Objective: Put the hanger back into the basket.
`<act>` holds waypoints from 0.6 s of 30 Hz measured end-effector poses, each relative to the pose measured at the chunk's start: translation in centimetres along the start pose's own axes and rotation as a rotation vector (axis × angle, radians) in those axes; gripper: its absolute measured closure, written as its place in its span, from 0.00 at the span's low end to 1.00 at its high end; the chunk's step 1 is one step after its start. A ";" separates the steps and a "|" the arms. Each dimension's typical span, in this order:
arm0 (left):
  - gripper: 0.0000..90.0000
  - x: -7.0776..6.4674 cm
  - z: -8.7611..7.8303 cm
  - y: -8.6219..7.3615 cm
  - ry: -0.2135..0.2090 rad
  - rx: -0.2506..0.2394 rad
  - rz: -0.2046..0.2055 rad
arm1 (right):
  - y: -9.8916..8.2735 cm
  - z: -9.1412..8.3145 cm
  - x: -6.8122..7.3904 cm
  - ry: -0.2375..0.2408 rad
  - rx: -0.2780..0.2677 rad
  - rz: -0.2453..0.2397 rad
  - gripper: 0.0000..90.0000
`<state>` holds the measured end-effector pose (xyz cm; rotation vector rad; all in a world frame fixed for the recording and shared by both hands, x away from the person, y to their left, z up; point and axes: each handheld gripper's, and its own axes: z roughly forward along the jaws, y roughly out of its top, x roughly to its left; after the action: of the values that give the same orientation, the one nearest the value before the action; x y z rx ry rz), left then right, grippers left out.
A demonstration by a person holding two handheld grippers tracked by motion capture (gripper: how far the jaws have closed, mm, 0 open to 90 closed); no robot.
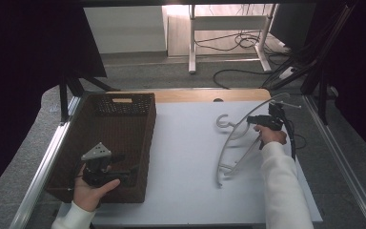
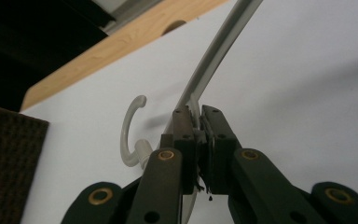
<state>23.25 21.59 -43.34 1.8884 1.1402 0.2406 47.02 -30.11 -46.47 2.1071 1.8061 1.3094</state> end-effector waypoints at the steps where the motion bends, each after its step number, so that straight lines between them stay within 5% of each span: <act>1: 0.25 0.0 0.0 0.0 0.000 0.000 0.000 | 0.1 -0.2 -0.1 0.017 -0.007 0.004 0.95; 18: 0.25 -0.3 0.2 0.1 0.004 0.001 0.001 | 0.5 -3.5 1.1 0.215 -0.080 0.037 0.96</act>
<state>23.26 21.25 -43.33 1.8900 1.1415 0.2445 45.17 -30.89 -43.37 2.0368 1.7626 1.6447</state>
